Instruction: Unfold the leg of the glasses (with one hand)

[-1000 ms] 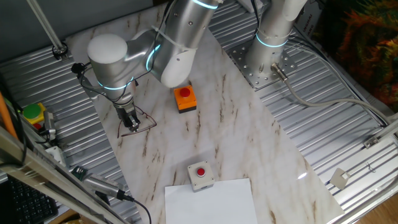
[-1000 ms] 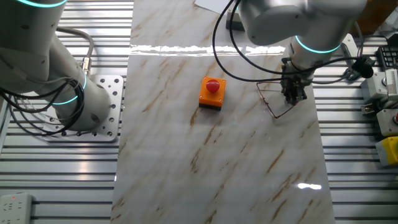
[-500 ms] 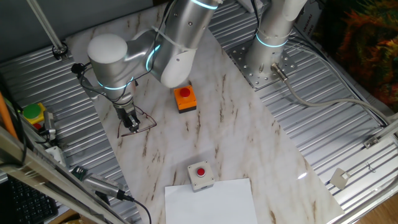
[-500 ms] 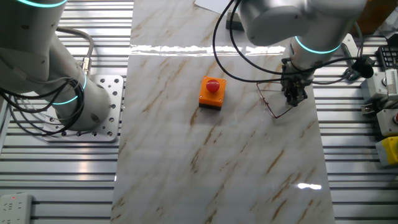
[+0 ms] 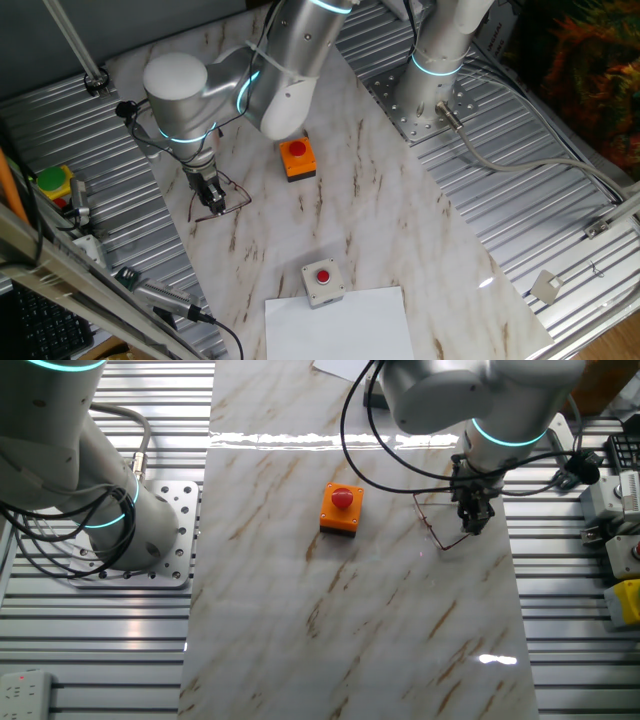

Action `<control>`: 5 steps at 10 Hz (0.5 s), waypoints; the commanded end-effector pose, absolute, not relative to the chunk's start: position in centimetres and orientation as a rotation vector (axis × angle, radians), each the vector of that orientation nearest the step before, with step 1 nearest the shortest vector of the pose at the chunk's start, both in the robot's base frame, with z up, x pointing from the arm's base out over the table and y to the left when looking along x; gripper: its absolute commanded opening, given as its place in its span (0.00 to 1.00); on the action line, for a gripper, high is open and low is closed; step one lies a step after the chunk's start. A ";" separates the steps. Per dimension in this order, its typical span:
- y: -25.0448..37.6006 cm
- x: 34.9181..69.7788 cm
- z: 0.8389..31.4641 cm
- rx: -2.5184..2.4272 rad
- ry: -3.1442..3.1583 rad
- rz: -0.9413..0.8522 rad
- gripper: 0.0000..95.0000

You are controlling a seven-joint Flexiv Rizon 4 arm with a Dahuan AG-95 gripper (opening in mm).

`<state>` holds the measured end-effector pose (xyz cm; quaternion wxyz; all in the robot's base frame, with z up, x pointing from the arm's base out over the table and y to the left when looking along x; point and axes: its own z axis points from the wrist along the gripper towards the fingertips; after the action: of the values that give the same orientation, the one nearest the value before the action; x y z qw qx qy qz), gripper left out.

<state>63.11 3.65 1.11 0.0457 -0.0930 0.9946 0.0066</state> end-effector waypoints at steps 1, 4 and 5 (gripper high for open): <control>3.7 63.1 1.2 -0.287 3.029 0.026 0.60; 3.7 63.1 1.2 -0.291 3.021 0.025 0.60; 3.7 63.1 1.2 -0.292 3.017 0.022 0.60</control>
<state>63.09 3.67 1.13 0.0555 -0.0963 0.9938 0.0069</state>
